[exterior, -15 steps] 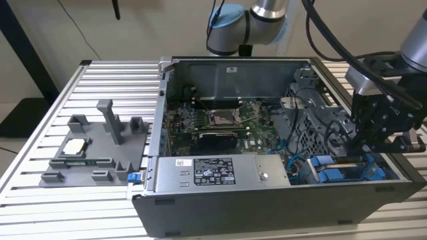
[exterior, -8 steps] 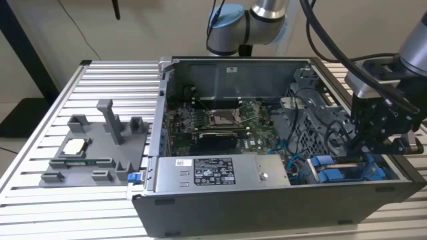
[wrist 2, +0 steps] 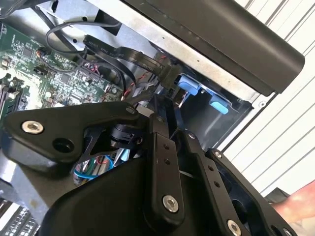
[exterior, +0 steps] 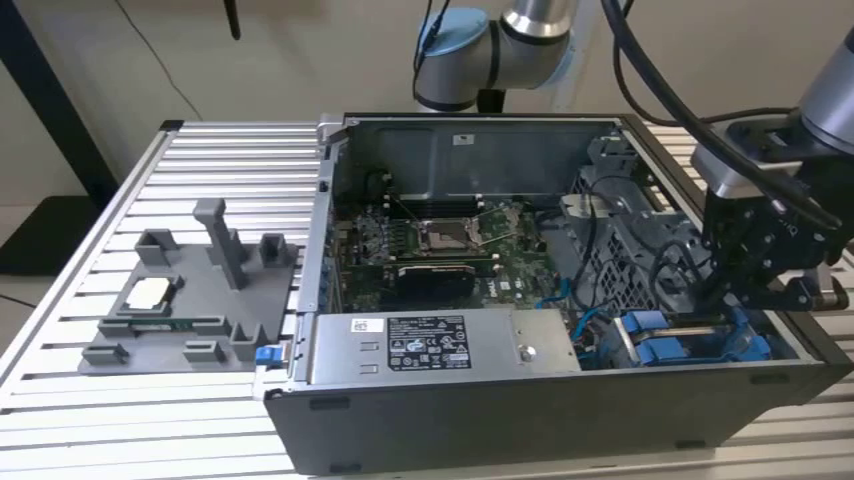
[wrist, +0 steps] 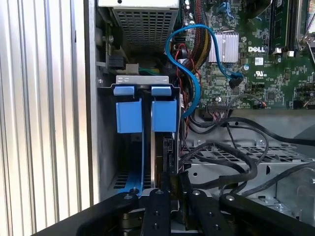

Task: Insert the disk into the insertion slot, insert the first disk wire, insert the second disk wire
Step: 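Insert the first disk wire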

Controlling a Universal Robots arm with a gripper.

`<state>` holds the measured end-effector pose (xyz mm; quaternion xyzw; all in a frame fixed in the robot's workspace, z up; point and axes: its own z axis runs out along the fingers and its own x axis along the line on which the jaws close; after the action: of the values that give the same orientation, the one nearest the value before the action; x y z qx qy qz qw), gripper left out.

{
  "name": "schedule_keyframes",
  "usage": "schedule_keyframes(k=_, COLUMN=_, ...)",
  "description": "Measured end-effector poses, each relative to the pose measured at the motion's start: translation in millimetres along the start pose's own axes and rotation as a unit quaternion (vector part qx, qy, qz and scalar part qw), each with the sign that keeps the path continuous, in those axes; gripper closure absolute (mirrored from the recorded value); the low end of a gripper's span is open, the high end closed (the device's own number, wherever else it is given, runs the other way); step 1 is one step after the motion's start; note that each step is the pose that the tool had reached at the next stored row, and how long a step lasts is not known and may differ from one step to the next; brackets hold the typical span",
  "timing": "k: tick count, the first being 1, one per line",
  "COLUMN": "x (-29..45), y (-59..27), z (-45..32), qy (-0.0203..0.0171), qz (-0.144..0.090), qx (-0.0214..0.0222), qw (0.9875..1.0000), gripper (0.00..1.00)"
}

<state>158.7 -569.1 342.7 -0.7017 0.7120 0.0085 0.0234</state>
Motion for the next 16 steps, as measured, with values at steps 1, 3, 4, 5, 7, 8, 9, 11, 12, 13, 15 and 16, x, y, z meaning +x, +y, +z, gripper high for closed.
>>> schedule_keyframes(k=1, x=0.1, y=0.0, z=0.3, qy=-0.0001, qz=0.0, qx=0.0, qw=1.0, gripper=0.81)
schedule_keyframes(k=3, x=0.2, y=-0.1, z=1.5, qy=-0.001, qz=0.0, qx=0.0005, qw=1.0, gripper=0.81)
schedule_keyframes(k=4, x=0.3, y=-0.1, z=2.0, qy=-0.0035, qz=0.0, qx=0.001, qw=1.0, gripper=0.81)
schedule_keyframes(k=5, x=0.3, y=-0.1, z=2.8, qy=-0.0063, qz=0.0, qx=0.0014, qw=1.0, gripper=0.81)
schedule_keyframes(k=7, x=0.4, y=-0.1, z=4.2, qy=-0.0099, qz=0.0, qx=0.0017, qw=0.9999, gripper=0.81)
schedule_keyframes(k=8, x=0.5, y=-0.2, z=3.9, qy=-0.0096, qz=0.0, qx=0.0018, qw=1.0, gripper=0.81)
schedule_keyframes(k=9, x=0.6, y=-0.2, z=3.8, qy=-0.0097, qz=0.0, qx=0.0018, qw=1.0, gripper=0.81)
schedule_keyframes(k=11, x=0.6, y=-0.4, z=0.8, qy=-0.0096, qz=0.0, qx=0.0018, qw=1.0, gripper=0.81)
schedule_keyframes(k=12, x=0.6, y=-0.5, z=-1.2, qy=-0.0097, qz=0.0, qx=0.0018, qw=1.0, gripper=0.81)
schedule_keyframes(k=13, x=0.8, y=-0.5, z=-2.1, qy=-0.0097, qz=0.0, qx=0.0018, qw=1.0, gripper=0.81)
schedule_keyframes(k=15, x=0.8, y=-0.5, z=-2.1, qy=-0.0097, qz=0.0, qx=0.0018, qw=1.0, gripper=0.81)
schedule_keyframes(k=16, x=0.9, y=-0.5, z=-2.0, qy=-0.0097, qz=0.0, qx=0.0018, qw=1.0, gripper=0.81)
